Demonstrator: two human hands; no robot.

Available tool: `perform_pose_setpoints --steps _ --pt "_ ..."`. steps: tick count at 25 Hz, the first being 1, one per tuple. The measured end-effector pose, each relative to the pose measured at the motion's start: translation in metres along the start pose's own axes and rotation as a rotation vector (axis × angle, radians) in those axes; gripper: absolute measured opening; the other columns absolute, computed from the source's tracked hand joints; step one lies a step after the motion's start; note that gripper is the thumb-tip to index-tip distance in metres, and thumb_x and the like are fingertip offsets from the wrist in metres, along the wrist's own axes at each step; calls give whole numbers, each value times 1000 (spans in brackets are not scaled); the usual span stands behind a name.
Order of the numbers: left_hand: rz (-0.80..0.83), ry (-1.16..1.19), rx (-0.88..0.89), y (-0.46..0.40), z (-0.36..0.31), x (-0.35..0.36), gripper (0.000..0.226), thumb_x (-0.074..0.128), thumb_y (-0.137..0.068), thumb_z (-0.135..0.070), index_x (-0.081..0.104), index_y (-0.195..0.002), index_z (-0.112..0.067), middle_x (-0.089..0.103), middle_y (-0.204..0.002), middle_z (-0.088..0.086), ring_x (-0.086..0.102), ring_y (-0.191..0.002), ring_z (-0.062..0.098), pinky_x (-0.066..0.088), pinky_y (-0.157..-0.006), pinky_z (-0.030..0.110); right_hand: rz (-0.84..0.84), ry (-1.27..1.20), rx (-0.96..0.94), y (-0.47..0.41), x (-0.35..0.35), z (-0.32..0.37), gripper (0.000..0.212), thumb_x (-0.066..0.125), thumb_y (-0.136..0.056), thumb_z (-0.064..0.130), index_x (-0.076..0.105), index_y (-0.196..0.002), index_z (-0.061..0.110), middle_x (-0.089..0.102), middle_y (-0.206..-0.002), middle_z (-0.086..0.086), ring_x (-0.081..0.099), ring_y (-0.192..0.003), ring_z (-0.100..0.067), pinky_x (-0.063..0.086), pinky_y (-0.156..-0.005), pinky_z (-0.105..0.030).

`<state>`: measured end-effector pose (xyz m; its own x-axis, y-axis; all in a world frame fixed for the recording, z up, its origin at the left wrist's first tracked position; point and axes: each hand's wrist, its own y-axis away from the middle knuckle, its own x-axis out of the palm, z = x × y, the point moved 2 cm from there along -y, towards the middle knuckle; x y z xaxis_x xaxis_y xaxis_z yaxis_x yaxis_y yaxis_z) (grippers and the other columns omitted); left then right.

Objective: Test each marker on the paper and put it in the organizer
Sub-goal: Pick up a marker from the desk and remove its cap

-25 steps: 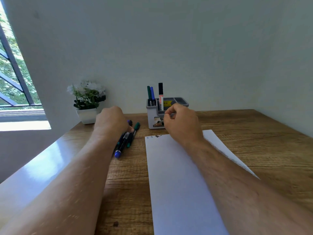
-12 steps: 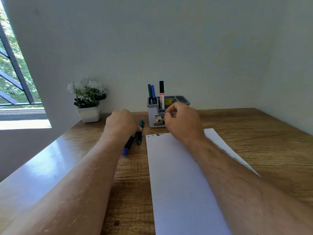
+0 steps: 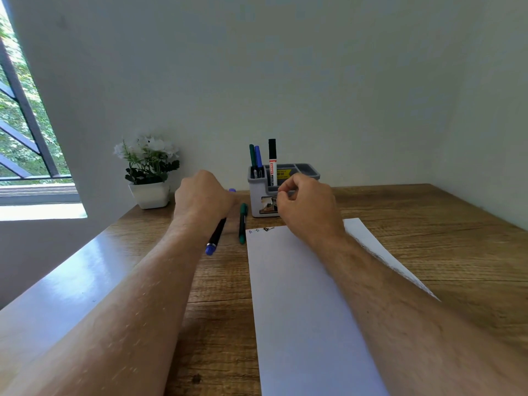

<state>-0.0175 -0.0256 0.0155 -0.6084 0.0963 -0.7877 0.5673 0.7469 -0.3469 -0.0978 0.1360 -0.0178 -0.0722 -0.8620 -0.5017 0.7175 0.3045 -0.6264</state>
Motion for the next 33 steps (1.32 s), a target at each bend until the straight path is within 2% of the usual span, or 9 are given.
perform_pose_setpoints --steps 3,6,9,13,16,19,23,27,33 --pt "-31 334 45 5 -11 -6 34 73 -77 -39 75 -79 -5 72 -73 11 59 -57 14 44 -47 23 19 -26 -27 0 1 0 7 59 -94 25 64 -97 22 66 -88 6 63 -77 -6 49 -64 -14" --pt "95 722 74 17 -23 -3 26 70 -80 -37 76 -67 -15 75 -73 6 53 -48 8 41 -48 22 64 -152 -98 2 2 10 25 52 -97 42 65 -95 21 62 -78 14 59 -67 2 42 -51 -6" --pt "267 1096 16 24 -29 2 39 65 -86 -28 69 -48 -21 63 -54 -3 43 -37 4 36 -38 17 122 -293 -66 4 3 17 36 49 -92 58 62 -97 26 67 -80 11 67 -72 -4 57 -60 -21" --pt "416 1362 -32 27 -30 5 24 60 -91 -26 77 -76 -17 70 -73 1 53 -46 6 41 -39 16 183 -401 15 5 3 20 28 64 -88 47 55 -109 30 74 -84 1 72 -66 -11 62 -59 -38" --pt "481 1419 -41 29 -34 7 27 56 -91 -26 76 -99 -10 69 -93 10 62 -75 18 53 -58 25 253 -523 95 6 2 22 35 69 -88 38 57 -117 23 75 -94 -3 74 -73 -13 63 -63 -40" --pt "502 1399 -58 29 -37 8 28 52 -94 -27 75 -98 -12 65 -95 10 57 -89 27 52 -83 42 321 -572 137 6 1 21 38 69 -90 30 57 -125 19 72 -103 -9 74 -80 -19 63 -65 -43" --pt "529 1305 -13 34 -38 11 36 44 -100 -31 76 -101 -15 65 -100 9 56 -90 25 45 -67 34 294 -558 93 5 -2 22 29 62 -92 20 63 -120 23 71 -96 -7 72 -82 -17 62 -67 -40" --pt "480 1341 32 31 -38 12 39 47 -100 -42 76 -103 -16 72 -86 4 68 -77 17 57 -62 30 251 -452 85 6 -1 19 18 56 -94 17 63 -110 20 63 -72 -4 55 -43 -3 46 -41 -21" --pt "330 1363 113 23 -33 14 24 58 -98 -28 75 -106 -13 73 -81 -1 66 -69 8 52 -58 20 209 -348 42 2 2 16 25 50 -100 36 66 -106 18 59 -72 1 51 -59 -6 43 -54 -21"
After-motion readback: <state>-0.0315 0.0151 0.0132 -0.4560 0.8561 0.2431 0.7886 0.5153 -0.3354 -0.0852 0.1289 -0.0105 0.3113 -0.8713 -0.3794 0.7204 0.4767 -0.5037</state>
